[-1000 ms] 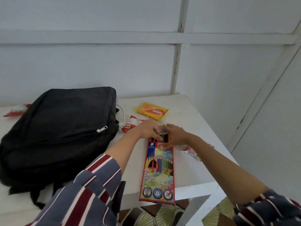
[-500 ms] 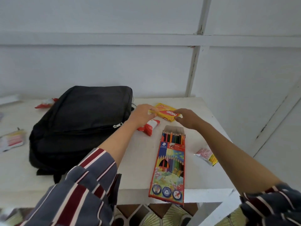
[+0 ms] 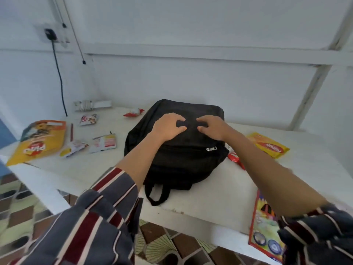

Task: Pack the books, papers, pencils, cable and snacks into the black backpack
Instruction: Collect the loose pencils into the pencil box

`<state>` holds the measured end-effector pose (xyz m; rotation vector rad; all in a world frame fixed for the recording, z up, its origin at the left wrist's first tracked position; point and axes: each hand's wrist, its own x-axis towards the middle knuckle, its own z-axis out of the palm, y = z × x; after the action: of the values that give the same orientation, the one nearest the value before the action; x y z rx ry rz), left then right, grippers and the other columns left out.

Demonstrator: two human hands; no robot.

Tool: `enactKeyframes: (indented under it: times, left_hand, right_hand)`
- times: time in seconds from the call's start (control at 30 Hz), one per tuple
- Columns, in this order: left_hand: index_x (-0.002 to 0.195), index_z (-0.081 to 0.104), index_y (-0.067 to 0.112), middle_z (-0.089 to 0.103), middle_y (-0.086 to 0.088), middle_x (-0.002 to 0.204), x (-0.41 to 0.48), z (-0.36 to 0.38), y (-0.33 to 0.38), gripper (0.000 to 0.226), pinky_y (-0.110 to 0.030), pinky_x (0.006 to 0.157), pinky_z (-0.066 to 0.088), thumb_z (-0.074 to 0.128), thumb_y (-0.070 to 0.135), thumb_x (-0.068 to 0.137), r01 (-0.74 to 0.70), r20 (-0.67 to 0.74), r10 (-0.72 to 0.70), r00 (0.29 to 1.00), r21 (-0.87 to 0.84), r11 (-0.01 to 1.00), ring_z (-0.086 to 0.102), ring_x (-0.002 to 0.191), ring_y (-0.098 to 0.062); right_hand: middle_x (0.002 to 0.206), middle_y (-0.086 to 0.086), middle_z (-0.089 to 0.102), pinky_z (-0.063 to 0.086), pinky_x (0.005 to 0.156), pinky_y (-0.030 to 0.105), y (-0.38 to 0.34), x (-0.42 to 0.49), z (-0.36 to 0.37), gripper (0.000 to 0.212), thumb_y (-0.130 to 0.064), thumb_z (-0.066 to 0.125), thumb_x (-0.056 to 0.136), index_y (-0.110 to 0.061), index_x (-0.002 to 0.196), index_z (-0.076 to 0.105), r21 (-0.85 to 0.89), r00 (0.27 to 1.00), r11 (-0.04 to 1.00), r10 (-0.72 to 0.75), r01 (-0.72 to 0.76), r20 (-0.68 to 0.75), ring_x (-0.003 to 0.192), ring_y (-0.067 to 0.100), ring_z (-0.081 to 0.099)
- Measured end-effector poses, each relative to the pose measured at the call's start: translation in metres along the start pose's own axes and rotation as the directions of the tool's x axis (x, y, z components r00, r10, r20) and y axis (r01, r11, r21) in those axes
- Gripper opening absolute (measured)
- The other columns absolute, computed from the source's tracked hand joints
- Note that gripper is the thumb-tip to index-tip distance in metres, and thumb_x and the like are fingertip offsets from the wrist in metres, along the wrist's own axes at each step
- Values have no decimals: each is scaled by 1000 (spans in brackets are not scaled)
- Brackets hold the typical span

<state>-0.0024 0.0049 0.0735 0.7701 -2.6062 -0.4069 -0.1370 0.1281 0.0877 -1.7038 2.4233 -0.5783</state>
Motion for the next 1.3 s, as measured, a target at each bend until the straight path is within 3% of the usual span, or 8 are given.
enactKeyframes:
  times: [0.17, 0.4, 0.8, 1.13, 1.3]
  left_hand:
    - [124, 57, 23, 54, 2, 132, -29, -50, -98, 39, -33, 96, 38, 60, 36, 88, 133, -42, -131, 990, 48, 990, 49, 121, -19]
    - [124, 57, 24, 50, 2, 137, -73, -100, -238, 39, -34, 103, 35, 59, 36, 88, 339, -64, -335, 940, 85, 937, 41, 129, -16]
    - [137, 45, 21, 46, -3, 141, -89, -136, -392, 50, -41, 104, 39, 58, 30, 90, 526, -93, -520, 849, 67, 848, 45, 127, -22]
    - [132, 51, 19, 51, -3, 136, -64, -140, -459, 47, -33, 102, 37, 62, 24, 87, 471, -103, -462, 881, 87, 878, 45, 125, -19]
    - [127, 57, 20, 57, -3, 130, -52, -141, -472, 40, -29, 95, 42, 61, 24, 87, 410, -91, -403, 911, 78, 909, 52, 117, -17]
  right_hand:
    - [145, 5, 41, 28, 109, 31, -86, 55, 42, 45, -24, 50, 95, -12, 138, 43, 23, 996, 996, -82, 82, 33, 133, 21, 38]
    - [148, 4, 36, 25, 109, 27, -201, 126, 118, 46, -26, 48, 96, -13, 139, 42, 93, 976, 981, -180, 169, 122, 135, 21, 34]
    - [130, 13, 56, 35, 102, 29, -328, 236, 230, 38, -14, 55, 91, -1, 126, 56, 188, 933, 942, -311, 278, 180, 120, 25, 50]
    - [125, 10, 58, 43, 93, 30, -357, 300, 292, 37, -17, 60, 87, -7, 123, 57, 112, 930, 964, -261, 239, 260, 115, 23, 54]
    - [115, 13, 63, 45, 87, 28, -362, 312, 302, 31, -2, 56, 82, -4, 111, 64, 112, 952, 974, -220, 199, 215, 105, 24, 59]
